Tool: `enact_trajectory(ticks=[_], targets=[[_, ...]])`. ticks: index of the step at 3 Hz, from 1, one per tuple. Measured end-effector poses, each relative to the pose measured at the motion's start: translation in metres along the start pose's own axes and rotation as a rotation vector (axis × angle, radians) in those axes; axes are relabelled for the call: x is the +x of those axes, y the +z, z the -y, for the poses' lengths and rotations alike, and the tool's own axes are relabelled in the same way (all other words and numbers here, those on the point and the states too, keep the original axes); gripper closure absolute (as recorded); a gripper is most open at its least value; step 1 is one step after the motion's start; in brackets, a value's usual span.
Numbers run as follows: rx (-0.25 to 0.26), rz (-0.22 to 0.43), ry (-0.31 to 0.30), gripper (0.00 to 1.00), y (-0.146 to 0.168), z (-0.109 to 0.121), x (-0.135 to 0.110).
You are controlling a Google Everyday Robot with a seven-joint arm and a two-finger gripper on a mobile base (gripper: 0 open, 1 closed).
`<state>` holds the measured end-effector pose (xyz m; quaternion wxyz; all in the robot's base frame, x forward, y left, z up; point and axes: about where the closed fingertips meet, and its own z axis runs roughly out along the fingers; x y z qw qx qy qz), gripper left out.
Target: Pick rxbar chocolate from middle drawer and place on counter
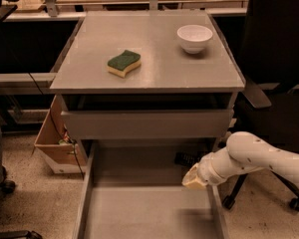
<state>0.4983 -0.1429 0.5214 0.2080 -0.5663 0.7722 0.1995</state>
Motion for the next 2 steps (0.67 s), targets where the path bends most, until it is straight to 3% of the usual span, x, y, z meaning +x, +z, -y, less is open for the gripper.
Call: enact_trajectory(ticks=[1, 2], targets=[[-0.009, -0.004, -0.014, 0.73, -0.0198, -0.0137, -0.0088], [-0.009, -0.005, -0.016, 0.42, -0.0206, -0.0140, -0.0093]])
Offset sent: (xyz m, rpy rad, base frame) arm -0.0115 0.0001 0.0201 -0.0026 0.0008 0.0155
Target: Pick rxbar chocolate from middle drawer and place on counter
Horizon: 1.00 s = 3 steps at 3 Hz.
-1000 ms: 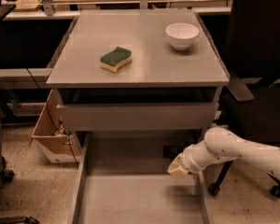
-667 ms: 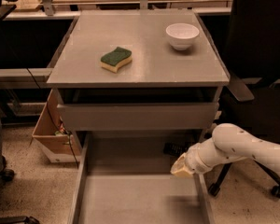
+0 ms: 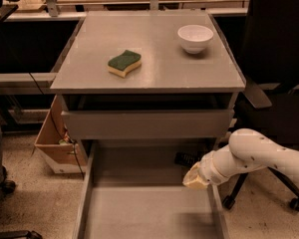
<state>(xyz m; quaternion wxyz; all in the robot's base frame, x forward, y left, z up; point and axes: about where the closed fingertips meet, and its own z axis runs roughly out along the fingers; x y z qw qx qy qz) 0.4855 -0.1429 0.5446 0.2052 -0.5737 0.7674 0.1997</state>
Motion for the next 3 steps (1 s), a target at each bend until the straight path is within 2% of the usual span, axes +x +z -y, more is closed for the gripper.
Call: enact_trajectory(ticks=[1, 2, 3], targets=[[0.002, 0.006, -0.002, 0.11, 0.003, 0.004, 0.002], [0.010, 0.027, -0.011, 0.00, 0.017, 0.018, 0.008], [0.026, 0.047, -0.018, 0.00, 0.031, 0.034, 0.017]])
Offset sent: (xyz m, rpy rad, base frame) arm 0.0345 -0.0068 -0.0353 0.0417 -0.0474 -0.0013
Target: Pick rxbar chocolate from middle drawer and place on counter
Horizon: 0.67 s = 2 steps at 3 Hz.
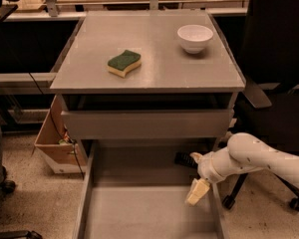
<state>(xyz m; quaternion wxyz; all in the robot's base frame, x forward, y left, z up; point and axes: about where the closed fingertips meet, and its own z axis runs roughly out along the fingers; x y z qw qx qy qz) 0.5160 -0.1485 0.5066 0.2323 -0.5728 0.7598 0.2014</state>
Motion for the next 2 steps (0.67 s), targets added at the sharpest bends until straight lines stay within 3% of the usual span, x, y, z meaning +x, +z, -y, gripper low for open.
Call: enact_trajectory(ticks=[2], targets=[[0.019, 0.050, 0.005, 0.00, 0.039, 0.044, 0.023]])
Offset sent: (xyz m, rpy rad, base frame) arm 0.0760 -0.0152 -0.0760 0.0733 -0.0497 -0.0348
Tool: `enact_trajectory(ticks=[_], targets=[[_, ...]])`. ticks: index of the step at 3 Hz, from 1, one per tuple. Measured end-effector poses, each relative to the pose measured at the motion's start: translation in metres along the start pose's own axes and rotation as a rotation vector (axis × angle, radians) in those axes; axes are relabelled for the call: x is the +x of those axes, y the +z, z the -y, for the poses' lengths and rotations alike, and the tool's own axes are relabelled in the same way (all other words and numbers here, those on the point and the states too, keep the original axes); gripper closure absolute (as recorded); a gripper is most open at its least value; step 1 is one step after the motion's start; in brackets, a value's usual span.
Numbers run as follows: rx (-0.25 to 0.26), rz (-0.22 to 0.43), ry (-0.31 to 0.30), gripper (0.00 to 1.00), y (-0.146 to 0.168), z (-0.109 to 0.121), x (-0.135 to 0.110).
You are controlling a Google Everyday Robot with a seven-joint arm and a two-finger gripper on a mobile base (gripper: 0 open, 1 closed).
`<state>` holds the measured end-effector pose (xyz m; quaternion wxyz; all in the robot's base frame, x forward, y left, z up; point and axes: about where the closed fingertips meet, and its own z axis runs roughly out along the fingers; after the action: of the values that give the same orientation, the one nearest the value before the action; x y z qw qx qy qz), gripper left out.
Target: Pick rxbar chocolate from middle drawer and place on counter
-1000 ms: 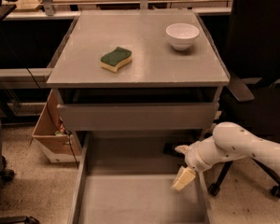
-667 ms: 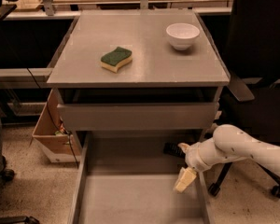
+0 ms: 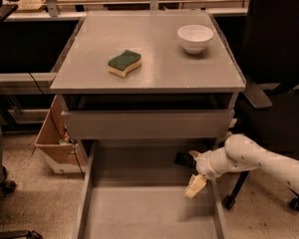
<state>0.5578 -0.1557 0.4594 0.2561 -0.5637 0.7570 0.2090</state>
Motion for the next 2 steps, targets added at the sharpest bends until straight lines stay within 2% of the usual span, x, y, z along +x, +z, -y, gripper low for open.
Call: enact_trajectory(ticks=[2], targets=[[0.087, 0.028, -0.001, 0.00, 0.020, 0.067, 0.024]])
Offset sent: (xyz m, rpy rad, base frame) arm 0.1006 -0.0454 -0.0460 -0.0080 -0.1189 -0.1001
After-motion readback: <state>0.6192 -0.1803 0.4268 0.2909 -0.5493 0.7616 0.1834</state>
